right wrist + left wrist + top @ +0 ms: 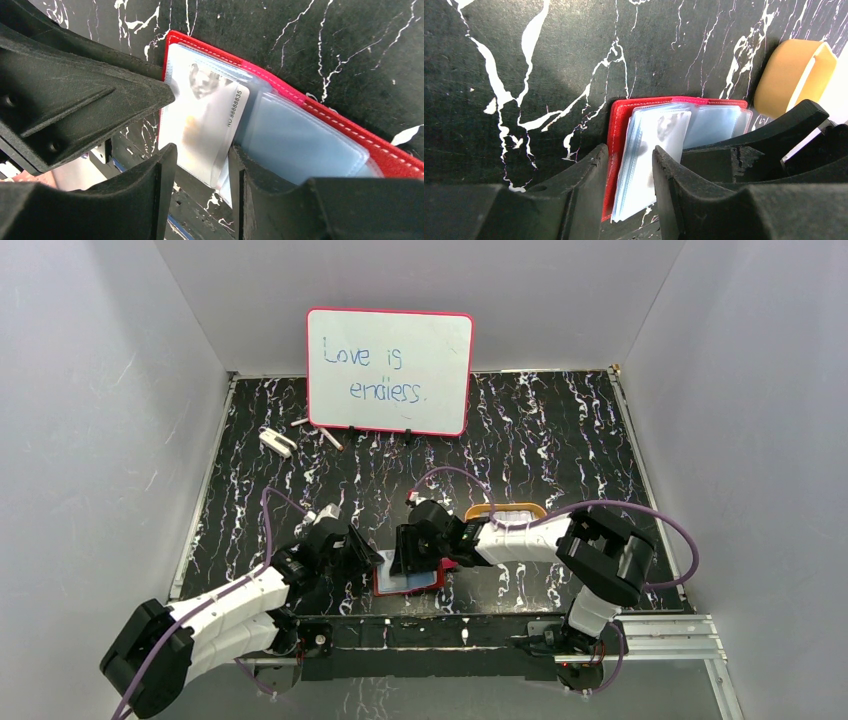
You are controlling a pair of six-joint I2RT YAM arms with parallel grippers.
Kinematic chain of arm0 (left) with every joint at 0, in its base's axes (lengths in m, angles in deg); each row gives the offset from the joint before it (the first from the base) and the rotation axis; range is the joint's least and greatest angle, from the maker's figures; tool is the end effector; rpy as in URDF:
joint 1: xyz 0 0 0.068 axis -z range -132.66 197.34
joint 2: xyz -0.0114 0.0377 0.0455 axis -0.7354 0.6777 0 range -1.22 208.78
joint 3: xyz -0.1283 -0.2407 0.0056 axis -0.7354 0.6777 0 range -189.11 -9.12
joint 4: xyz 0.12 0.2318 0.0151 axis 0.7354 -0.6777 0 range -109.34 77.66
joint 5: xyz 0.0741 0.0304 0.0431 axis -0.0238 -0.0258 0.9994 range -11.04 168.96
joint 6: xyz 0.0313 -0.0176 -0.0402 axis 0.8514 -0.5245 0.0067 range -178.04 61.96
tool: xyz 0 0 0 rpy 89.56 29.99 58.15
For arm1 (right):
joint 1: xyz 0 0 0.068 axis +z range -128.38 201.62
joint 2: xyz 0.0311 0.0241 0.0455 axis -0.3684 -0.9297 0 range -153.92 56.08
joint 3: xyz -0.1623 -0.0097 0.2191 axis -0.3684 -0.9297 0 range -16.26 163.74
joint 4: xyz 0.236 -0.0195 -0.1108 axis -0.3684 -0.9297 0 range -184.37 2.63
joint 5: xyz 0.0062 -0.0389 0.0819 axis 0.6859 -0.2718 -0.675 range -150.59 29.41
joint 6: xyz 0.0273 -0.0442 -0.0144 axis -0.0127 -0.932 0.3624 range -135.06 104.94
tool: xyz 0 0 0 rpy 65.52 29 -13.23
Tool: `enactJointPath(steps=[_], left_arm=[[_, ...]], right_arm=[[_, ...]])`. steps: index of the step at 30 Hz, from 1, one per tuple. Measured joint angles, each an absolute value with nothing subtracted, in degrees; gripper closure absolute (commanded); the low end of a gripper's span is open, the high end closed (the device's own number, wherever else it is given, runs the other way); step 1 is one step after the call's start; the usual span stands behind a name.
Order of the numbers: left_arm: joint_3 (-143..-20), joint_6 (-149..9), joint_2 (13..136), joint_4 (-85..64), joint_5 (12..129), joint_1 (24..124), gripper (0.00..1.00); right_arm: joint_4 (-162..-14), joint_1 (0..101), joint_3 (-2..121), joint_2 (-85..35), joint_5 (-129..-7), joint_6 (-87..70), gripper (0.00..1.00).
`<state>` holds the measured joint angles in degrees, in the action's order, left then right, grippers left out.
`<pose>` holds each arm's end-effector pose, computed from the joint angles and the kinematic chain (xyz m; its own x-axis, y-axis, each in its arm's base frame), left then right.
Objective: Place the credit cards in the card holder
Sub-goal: Insert the credit card into the card holder.
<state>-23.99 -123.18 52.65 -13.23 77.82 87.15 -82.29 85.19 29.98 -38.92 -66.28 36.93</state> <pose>0.1353 -0.1135 0.1490 -0.7986 -0.5153 -0.3108 -0.1729 0.6912 -0.7017 0.1432 0.2960 0.1563 -0.9165 -0.0826 -0.3913 -0.3262 0.7204 0.6120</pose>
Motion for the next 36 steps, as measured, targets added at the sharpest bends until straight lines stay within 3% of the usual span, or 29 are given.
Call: enactJointPath(steps=[15,20,27,36], left_arm=[[-26.2,-120.2,47.9,-24.4,81.8,87.2,0.62],[-28.8,-118.8,46.6,-28.0,83.3,87.2,0.61],[-31.4,-116.8,42.3,-29.7,84.5,87.2,0.60],[-31.5,-116.6,43.1,-30.3,84.4,87.2,0.61]], right_arm=[[-92.6,86.5,32.4,-31.2,-59.6,34.4,0.41],[-96.8,86.2,32.5,-25.6,-55.3,33.9,0.46],[-101.7,83.9,25.5,-11.4,-47.5,34.6,0.55],[-104.7,82.3,16.6,-9.4,-45.3,38.3,0.49]])
